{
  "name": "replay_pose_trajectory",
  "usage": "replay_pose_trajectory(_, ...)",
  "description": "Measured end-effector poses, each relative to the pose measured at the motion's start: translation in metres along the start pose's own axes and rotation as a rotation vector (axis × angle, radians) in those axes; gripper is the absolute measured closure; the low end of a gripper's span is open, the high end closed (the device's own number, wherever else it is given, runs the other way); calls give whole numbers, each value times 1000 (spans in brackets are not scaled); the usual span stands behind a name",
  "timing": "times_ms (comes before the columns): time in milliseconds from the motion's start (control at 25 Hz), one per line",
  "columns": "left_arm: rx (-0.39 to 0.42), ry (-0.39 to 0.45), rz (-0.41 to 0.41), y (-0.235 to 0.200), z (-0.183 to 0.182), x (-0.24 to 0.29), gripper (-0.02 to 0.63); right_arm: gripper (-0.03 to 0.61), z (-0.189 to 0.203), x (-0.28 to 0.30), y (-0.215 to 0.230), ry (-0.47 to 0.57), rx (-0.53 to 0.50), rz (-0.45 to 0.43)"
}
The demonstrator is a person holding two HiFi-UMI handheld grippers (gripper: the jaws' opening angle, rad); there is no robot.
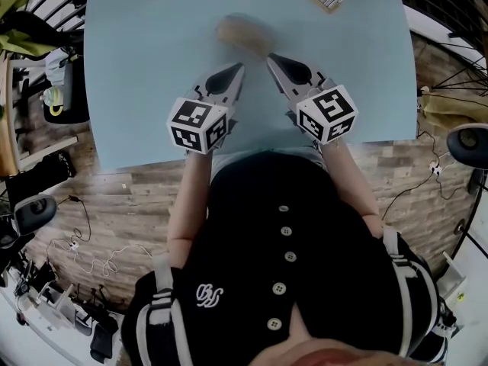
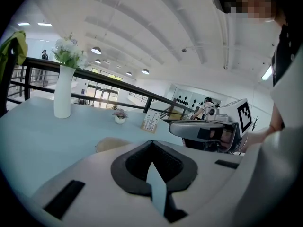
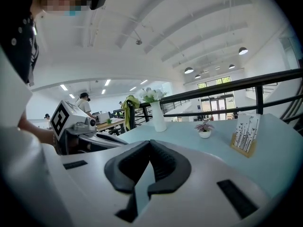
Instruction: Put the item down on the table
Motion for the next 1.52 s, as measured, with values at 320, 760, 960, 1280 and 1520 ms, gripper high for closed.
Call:
replay_pose_trajectory(320, 3, -4, -12, -1, 1, 0, 604, 569, 5, -1, -1, -21, 6, -20)
replay_pose_trajectory(760, -2, -10, -14, -1, 5, -2, 604, 569, 9, 0, -4, -40, -8, -35)
replay_pose_trajectory(960, -10, -18, -8, -6, 8, -2, 604, 569, 12, 4, -4, -52, -12, -30)
replay_pose_trajectory(1280, -24, -35, 1, -8, 13, 0, 604, 569, 18, 7, -4, -71, -5, -30)
replay_pose_trajectory(1520, -24, -38, 1, -7, 13, 0, 604, 569, 22, 8, -4, -88, 4, -32)
Point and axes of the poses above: the fingertips, and each gripper's own axes: x forward along the fingers, y to its right, z out of its underside, the point moved 1 cm from there along -x, backward along the fingers, and after that the axes turned 1 degree about y, right-handed, at the moved point
